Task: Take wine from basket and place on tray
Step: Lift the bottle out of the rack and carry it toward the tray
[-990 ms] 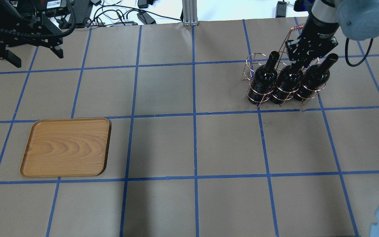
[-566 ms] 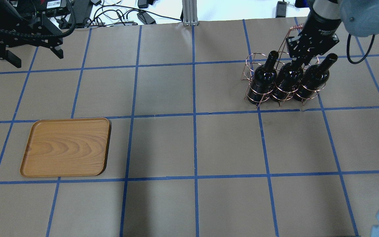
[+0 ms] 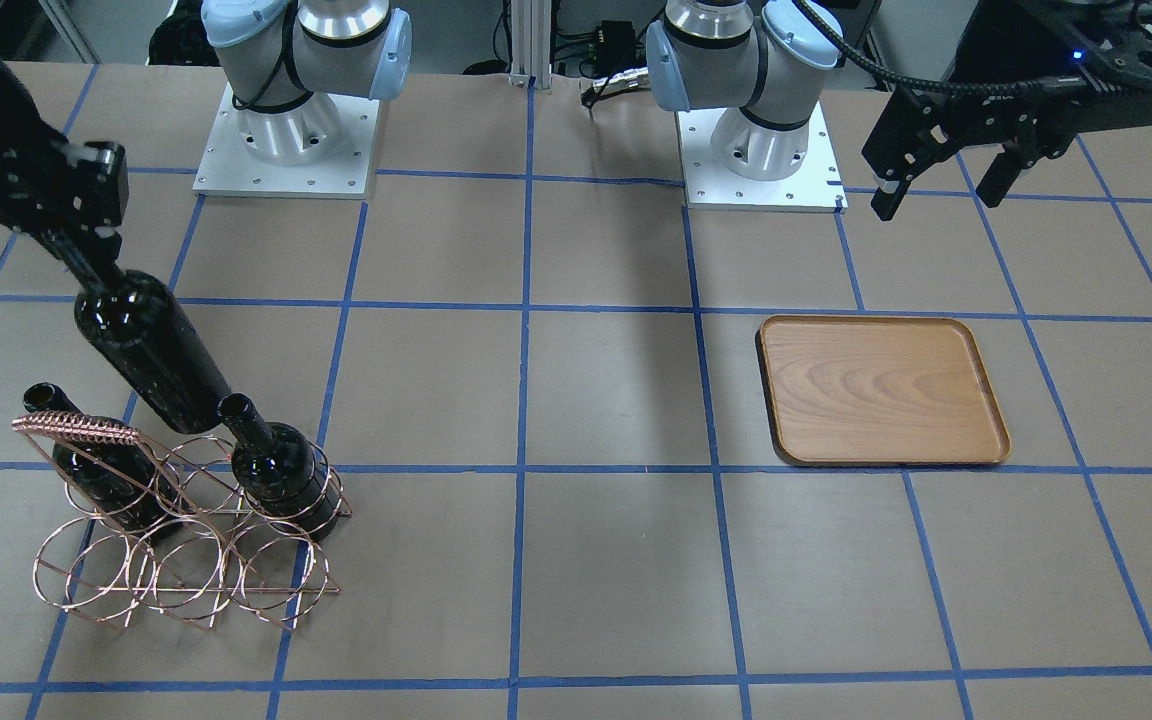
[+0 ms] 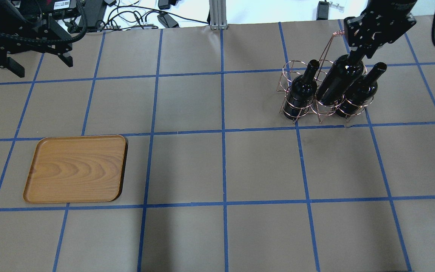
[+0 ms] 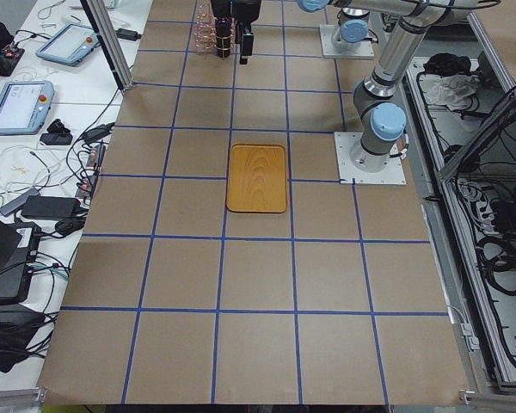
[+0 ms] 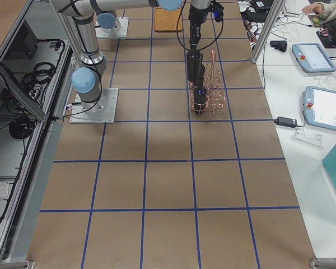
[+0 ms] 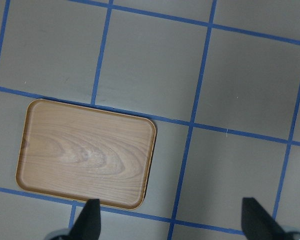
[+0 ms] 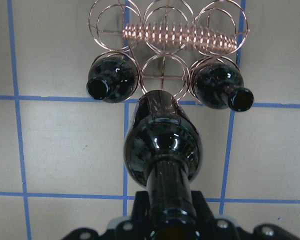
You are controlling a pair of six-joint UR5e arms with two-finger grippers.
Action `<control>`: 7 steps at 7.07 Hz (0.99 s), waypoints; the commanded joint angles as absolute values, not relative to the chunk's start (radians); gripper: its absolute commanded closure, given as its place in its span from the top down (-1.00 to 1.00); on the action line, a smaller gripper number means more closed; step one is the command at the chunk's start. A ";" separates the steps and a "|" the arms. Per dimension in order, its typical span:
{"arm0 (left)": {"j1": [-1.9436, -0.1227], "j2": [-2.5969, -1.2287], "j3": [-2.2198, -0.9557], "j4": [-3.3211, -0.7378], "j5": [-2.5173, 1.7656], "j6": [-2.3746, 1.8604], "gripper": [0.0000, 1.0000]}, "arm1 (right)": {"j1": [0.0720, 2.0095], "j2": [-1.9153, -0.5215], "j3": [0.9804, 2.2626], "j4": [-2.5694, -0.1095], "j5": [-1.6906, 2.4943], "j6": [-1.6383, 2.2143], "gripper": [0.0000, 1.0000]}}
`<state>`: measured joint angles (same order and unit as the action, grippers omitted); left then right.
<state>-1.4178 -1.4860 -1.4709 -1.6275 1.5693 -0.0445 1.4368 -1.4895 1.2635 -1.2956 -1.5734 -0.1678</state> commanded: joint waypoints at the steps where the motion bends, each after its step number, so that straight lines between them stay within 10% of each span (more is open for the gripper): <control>1: -1.417 -1.486 -1.471 -1.628 1.569 -0.046 1.00 | 1.521 -1.543 1.261 -1.239 -1.540 -0.035 -0.56; 7: -1.416 -1.483 -1.471 -1.634 1.569 -0.044 1.00 | 2.011 -1.313 1.339 -1.600 -1.542 0.615 -0.56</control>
<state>-1.4161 -1.4850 -1.4711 -1.6304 1.5692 -0.0445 1.9541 -1.3675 1.3331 -1.5425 -1.5459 0.5381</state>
